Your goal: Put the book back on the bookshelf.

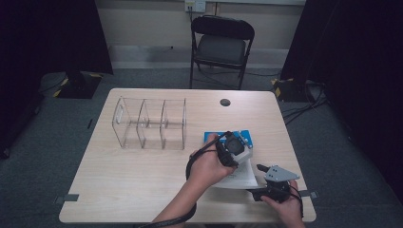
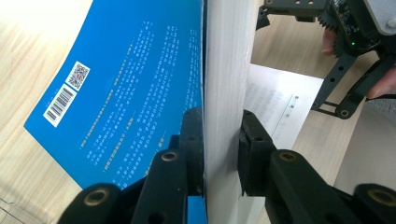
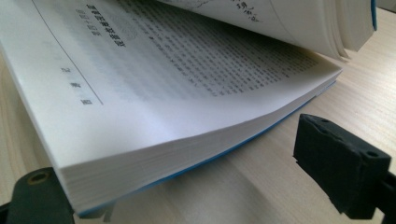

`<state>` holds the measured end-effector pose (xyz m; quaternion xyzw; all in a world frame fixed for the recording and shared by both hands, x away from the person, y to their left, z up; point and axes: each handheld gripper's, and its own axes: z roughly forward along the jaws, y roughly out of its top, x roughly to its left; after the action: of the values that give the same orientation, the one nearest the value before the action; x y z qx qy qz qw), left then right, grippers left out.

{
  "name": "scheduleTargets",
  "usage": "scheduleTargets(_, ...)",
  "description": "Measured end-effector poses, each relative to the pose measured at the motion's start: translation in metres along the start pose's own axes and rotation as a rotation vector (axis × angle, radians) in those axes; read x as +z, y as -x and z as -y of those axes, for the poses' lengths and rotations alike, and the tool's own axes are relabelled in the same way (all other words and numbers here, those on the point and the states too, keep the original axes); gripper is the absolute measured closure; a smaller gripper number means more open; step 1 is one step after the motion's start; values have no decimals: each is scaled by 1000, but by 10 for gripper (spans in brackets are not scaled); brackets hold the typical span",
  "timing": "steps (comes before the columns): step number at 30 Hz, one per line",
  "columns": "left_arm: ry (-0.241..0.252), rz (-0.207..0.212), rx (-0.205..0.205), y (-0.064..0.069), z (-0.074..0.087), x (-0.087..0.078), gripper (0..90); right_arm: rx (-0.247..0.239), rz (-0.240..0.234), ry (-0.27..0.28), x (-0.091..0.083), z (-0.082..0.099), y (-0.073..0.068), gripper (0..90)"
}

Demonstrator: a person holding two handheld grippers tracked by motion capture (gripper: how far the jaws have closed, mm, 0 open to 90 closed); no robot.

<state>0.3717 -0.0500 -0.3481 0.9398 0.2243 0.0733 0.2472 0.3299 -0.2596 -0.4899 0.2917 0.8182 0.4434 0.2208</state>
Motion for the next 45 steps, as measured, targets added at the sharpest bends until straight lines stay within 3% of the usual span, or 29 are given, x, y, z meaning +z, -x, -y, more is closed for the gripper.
scheduleTargets(4, 0, 1, -4, 0, 0, -1, 750, -11, -9, 21, 0, -1, 2, 135)
scheduleTargets(7, -3, 4, 2, -1, -1, -2, 750, 11, -12, 29, 0, -1, 5, 137)
scheduleTargets(11, -7, 0, 11, -2, -2, -3, 749, 21, -16, 26, 1, -1, 5, 135)
scheduleTargets(16, -6, -1, -6, -2, -3, -4, 750, 15, -12, 19, 0, -2, 5, 138)
scheduleTargets(19, -2, 5, -7, -3, -2, -3, 750, 19, -15, 22, 0, -1, 5, 159)
scheduleTargets(21, -10, 2, 4, -4, -2, -5, 750, 4, -3, 13, -1, 0, 7, 257)
scheduleTargets(24, -8, 5, 2, -4, -1, -6, 751, 54, 7, 3, -3, 6, 14, 210)
scheduleTargets(26, -15, 1, 7, -4, -1, -6, 751, 39, 6, 2, -5, 6, 14, 223)
scheduleTargets(32, -9, -6, 9, -2, -1, -8, 752, 61, -3, 17, -3, 2, 13, 206)
scheduleTargets(36, -9, 0, 11, 0, -2, -10, 751, 48, -2, 38, -2, -2, 13, 156)
scheduleTargets(38, -17, 6, 33, 0, -3, -12, 751, 37, -3, 59, -1, -5, 13, 150)
scheduleTargets(42, -9, 10, 25, 2, -2, -15, 751, 14, -7, 65, 0, -9, 10, 133)
scheduleTargets(45, -11, 6, 33, 3, -2, -16, 751, 22, -1, 94, -2, -15, 11, 133)
